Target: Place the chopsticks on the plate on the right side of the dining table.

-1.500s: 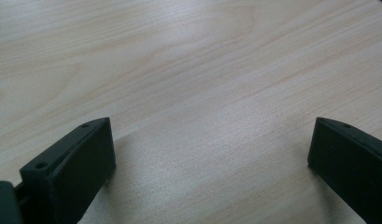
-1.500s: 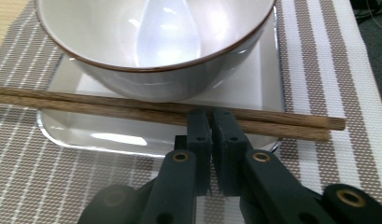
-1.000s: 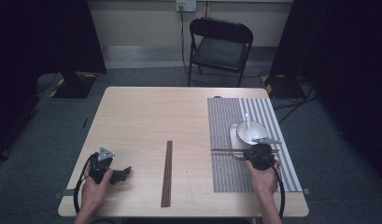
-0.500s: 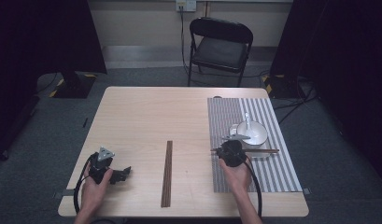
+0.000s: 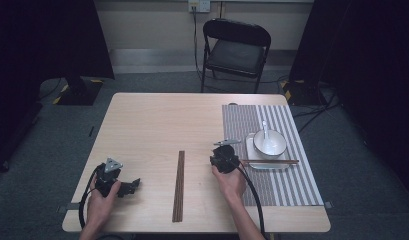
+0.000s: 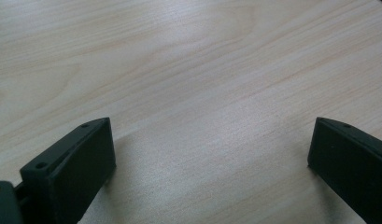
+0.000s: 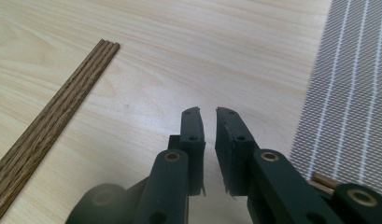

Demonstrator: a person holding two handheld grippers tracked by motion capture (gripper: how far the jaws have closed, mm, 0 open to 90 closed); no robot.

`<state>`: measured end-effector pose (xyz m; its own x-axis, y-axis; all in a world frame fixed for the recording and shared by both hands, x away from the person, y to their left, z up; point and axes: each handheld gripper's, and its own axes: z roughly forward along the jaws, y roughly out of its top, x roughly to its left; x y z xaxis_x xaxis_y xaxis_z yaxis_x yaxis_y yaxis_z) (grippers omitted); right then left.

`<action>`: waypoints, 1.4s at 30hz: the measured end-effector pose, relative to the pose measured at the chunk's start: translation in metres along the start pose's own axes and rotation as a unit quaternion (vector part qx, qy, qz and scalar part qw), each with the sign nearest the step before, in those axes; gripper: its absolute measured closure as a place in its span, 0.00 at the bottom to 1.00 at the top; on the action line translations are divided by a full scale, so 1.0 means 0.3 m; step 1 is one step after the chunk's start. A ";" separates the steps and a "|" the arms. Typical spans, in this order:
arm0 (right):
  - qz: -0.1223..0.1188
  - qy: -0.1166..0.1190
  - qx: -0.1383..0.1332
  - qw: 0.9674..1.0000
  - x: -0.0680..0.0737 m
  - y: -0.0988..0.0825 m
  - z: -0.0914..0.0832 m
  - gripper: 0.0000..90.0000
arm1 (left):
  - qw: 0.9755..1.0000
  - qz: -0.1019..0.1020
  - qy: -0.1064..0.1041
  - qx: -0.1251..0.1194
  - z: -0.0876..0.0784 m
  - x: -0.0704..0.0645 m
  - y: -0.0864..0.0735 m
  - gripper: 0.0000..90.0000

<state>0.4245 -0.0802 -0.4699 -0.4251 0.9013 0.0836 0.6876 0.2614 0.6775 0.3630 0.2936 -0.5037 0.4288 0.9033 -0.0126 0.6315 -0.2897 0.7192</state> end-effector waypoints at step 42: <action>0.031 -0.029 0.002 0.999 -0.093 -0.028 -0.005 0.90 | 1.000 -0.001 0.001 0.000 0.000 -0.001 0.000 0.00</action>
<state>0.4297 -0.1081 -0.4770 -0.3458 0.9346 0.0830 0.7145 0.2050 0.6689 0.3630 0.2934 -0.5037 0.4265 0.9044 -0.0132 0.6325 -0.2878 0.7191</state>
